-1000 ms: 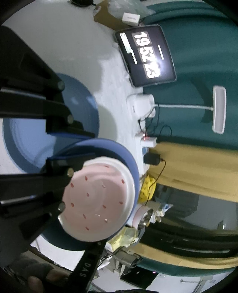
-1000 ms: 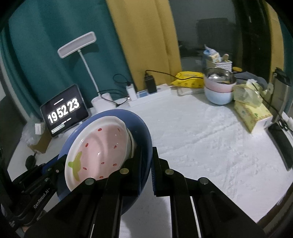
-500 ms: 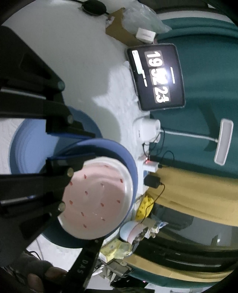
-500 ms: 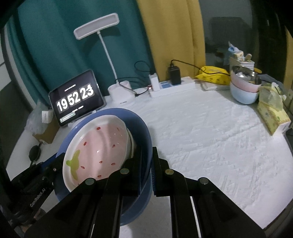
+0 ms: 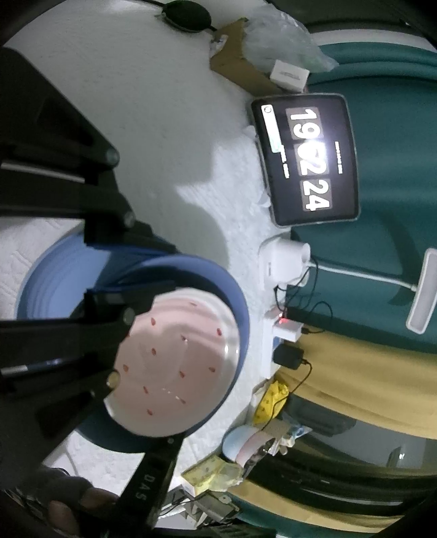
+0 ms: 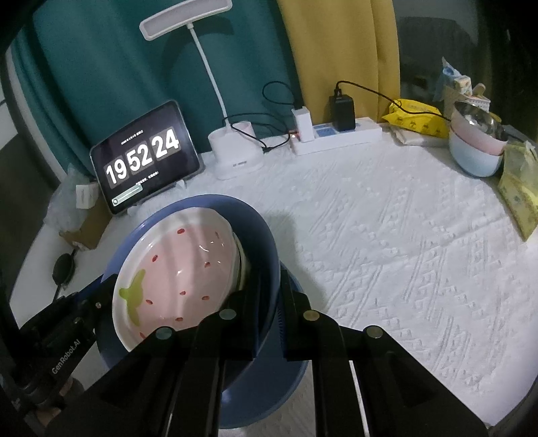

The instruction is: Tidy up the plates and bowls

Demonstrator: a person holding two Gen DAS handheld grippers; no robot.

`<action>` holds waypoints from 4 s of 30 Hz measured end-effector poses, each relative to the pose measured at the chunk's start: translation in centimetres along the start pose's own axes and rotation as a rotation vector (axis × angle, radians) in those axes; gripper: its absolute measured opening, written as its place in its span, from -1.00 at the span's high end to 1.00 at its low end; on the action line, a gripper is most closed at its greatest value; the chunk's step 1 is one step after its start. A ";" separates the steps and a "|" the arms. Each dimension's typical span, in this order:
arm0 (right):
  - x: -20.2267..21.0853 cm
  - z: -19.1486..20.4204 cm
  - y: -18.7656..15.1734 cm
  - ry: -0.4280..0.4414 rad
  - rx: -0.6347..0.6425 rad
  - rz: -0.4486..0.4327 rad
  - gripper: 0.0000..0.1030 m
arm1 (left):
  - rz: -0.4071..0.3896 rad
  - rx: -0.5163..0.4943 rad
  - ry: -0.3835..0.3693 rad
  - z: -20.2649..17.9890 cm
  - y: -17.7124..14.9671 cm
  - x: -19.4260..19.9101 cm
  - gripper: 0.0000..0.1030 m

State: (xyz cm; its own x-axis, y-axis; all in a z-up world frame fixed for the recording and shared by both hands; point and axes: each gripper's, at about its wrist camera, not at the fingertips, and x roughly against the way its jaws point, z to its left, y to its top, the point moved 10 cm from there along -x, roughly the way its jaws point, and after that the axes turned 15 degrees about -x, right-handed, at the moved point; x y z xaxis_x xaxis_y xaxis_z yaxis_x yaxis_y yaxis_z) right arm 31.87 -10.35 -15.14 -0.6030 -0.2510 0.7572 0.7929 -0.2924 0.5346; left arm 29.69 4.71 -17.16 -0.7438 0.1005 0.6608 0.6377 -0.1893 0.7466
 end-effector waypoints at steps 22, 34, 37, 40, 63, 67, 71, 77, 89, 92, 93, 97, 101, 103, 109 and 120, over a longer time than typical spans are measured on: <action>-0.6 -0.5 -0.3 -0.018 0.013 0.004 0.76 | 0.016 -0.051 0.057 -0.4 0.2 0.0 0.70; -0.6 -1.4 0.4 -0.045 0.013 -0.007 0.76 | 0.013 -0.073 0.056 -1.1 0.9 -0.8 0.66; -0.6 -1.5 0.4 -0.062 0.023 -0.011 0.70 | 0.017 -0.070 0.048 -1.2 0.8 -0.7 0.63; -0.3 -2.1 0.6 -0.080 0.017 -0.020 0.54 | 0.013 -0.063 0.062 -1.0 0.7 -0.4 0.46; 7.0 -1.5 0.3 -0.074 0.064 -0.149 0.14 | -0.142 -0.079 0.099 -3.0 2.0 7.9 0.07; 8.9 -1.7 0.3 -0.070 0.069 -0.182 0.14 | -0.169 -0.093 0.108 -3.7 2.4 9.2 -0.10; 10.9 -2.2 0.4 -0.069 0.075 -0.219 0.14 | -0.196 -0.091 0.100 -4.2 2.7 10.6 -0.27; 13.8 -2.7 0.3 -0.064 0.086 -0.265 0.13 | -0.239 -0.105 0.084 -5.4 3.0 12.8 -0.28; 19.8 -2.8 0.1 -0.043 0.116 -0.375 0.13 | -0.354 -0.146 0.095 -7.8 3.6 18.1 -0.46; 21.0 -2.9 0.0 -0.040 0.125 -0.399 0.13 | -0.367 -0.150 0.101 -8.3 3.6 19.0 -0.52; 21.3 -2.9 0.0 -0.041 0.127 -0.405 0.13 | -0.370 -0.150 0.099 -8.5 3.6 19.2 -0.53; 22.7 -2.9 -0.2 -0.041 0.141 -0.430 0.13 | -0.383 -0.156 0.096 -9.1 3.5 20.2 -0.67; 24.3 -2.9 -0.3 -0.042 0.153 -0.466 0.12 | -0.424 -0.151 0.102 -9.6 3.6 21.7 -0.74; 25.3 -2.7 -0.3 -0.039 0.158 -0.487 0.12 | -0.441 -0.151 0.115 -9.6 3.7 22.4 -0.75; 27.2 -2.5 -0.6 -0.019 0.153 -0.521 0.08 | -0.493 -0.137 0.154 -9.3 3.8 24.4 -0.75; 30.1 -1.3 -1.3 -0.015 0.212 -0.612 -0.33 | -0.583 -0.143 0.201 -9.4 3.3 27.5 -0.75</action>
State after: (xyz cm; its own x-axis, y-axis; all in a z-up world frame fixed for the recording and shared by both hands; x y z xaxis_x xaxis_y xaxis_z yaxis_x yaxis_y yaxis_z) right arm 12.56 -18.76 6.43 -0.9513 -0.0832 0.2967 0.3074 -0.1890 0.9326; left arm 9.45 -2.38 2.72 -0.9929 0.0438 0.1107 0.0935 -0.2890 0.9528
